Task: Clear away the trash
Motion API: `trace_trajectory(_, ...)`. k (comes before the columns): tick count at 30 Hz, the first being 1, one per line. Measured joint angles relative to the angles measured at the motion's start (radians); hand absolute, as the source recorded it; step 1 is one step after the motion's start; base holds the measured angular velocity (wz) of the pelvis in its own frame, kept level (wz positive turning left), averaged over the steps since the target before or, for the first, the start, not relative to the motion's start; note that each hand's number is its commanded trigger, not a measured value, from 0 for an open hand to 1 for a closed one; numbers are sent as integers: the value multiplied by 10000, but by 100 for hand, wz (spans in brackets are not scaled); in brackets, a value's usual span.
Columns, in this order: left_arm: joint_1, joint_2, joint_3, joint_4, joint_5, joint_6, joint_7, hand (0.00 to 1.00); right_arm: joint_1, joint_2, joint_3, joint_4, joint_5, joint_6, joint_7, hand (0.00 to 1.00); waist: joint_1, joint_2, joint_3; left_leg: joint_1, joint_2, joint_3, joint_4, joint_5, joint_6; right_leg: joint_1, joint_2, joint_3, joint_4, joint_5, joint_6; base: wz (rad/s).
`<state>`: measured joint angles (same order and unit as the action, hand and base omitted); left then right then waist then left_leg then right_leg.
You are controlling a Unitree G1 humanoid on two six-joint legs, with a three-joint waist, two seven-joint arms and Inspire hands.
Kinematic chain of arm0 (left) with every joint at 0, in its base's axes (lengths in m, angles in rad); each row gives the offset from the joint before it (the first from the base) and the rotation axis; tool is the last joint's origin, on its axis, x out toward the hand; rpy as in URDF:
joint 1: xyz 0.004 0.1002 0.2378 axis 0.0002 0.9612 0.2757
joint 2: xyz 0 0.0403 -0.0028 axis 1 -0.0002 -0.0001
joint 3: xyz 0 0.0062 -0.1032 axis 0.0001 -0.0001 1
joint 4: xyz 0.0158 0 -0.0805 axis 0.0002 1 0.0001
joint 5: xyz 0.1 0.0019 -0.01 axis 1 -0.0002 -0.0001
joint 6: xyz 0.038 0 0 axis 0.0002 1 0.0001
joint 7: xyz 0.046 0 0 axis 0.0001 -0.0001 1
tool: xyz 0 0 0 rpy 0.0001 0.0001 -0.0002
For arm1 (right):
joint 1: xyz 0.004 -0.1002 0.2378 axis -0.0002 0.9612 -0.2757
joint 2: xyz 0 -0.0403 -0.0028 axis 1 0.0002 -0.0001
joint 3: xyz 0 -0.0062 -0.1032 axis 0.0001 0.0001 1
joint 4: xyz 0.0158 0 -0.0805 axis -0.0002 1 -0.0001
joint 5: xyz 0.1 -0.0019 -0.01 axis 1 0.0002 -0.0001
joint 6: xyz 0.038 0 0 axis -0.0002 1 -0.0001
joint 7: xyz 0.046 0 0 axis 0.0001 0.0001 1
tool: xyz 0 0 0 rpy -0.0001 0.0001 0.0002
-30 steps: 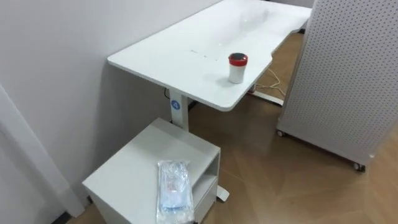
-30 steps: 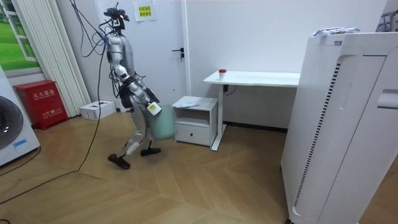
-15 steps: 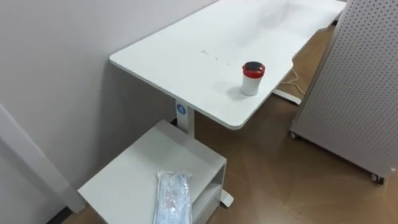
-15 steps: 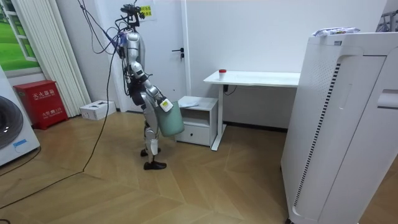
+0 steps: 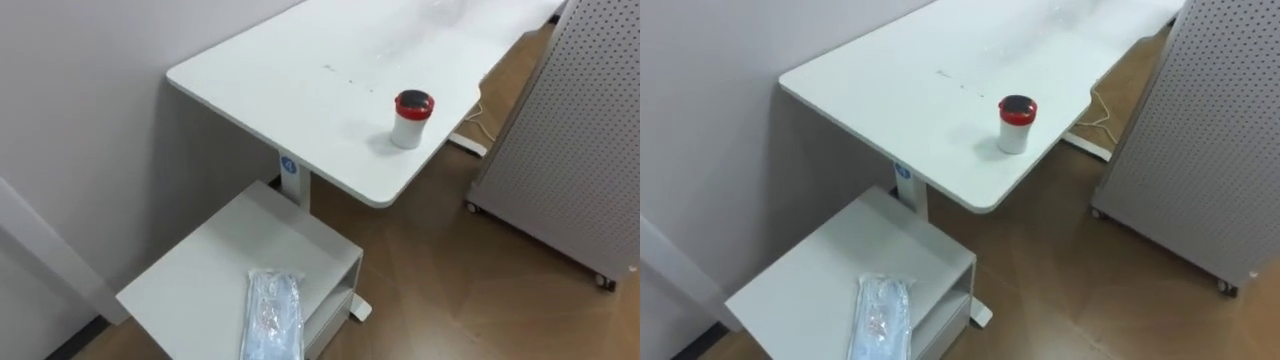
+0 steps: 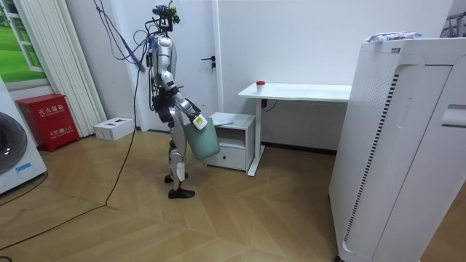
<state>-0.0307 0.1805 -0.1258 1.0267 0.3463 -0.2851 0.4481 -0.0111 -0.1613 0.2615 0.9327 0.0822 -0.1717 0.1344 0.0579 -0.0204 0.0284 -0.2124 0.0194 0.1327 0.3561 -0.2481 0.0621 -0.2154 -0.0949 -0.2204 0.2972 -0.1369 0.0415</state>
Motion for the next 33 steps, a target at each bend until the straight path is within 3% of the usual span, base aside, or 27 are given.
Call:
trace_trajectory(2, -386, -73, -63, -67, -13, -109, 161, 0, -256, 1, 7, 161, -5, -17, -2, 100, -9, 102, 61, -172, 1, 0, 109, 0, 1, -196, -30, 7, 153, -1, -2, 0)
trace_trajectory(6, -992, -69, -177, -30, -32, -125, 329, 0, -469, 42, 106, 326, -106, -10, 5, 100, -214, 170, 83, -549, 4, 8, 345, -1, 6, -540, -70, -6, 344, -15, -26, 0)
trace_trajectory(10, -1880, -103, -413, 324, -15, -284, 718, 0, -942, 23, 445, 479, -213, -12, 7, 100, -468, 281, 196, -917, 1, 55, 624, -4, 24, -1086, -170, 94, 895, -49, -76, -5)
trace_trajectory(11, -2147, -105, -455, 470, -19, -309, 818, 0, -1077, -4, 554, 483, -223, -13, 9, 100, -512, 305, 261, -1035, 7, 102, 744, -5, 30, -1258, -245, 123, 1062, -68, -101, -11)
trace_trajectory(14, -2640, -102, -521, 556, -27, -328, 1108, 0, -1331, -25, 716, 479, -251, -15, -4, 100, -592, 355, 314, -1602, 37, 212, 981, -27, 59, -1887, -259, 102, 1390, -117, -187, -10)
trace_trajectory(22, -2862, -175, -1315, 1011, -428, -567, 1574, 0, -1608, -32, 1364, 767, -38, -6, -4, 100, -847, 398, 399, -2175, 61, 301, 1146, -18, 43, -2573, -286, 169, 1688, -63, -289, -4)
trace_trajectory(24, -3002, -224, -1324, 1119, -607, -583, 1578, 0, -1730, -23, 1482, 840, -6, -5, -3, 100, -881, 400, 500, -2243, 77, 315, 1221, -20, 46, -2628, -267, 195, 1707, -58, -295, -4)
trace_trajectory(29, -3585, -355, -1371, 1152, -810, -597, 1675, 0, -2246, 86, 1589, 1053, 135, -1, -65, 100, -889, 407, 519, -3042, 132, 325, 1658, -29, 64, -3366, -266, 234, 1933, -44, -316, -1)
trace_trajectory(33, -3708, -443, -1373, 1150, -812, -597, 1689, 0, -2324, 181, 1641, 1124, 232, 121, -260, 100, -904, 416, 524, -3131, 219, 338, 1761, -67, 58, -3466, -265, 238, 2025, -44, -317, -1)
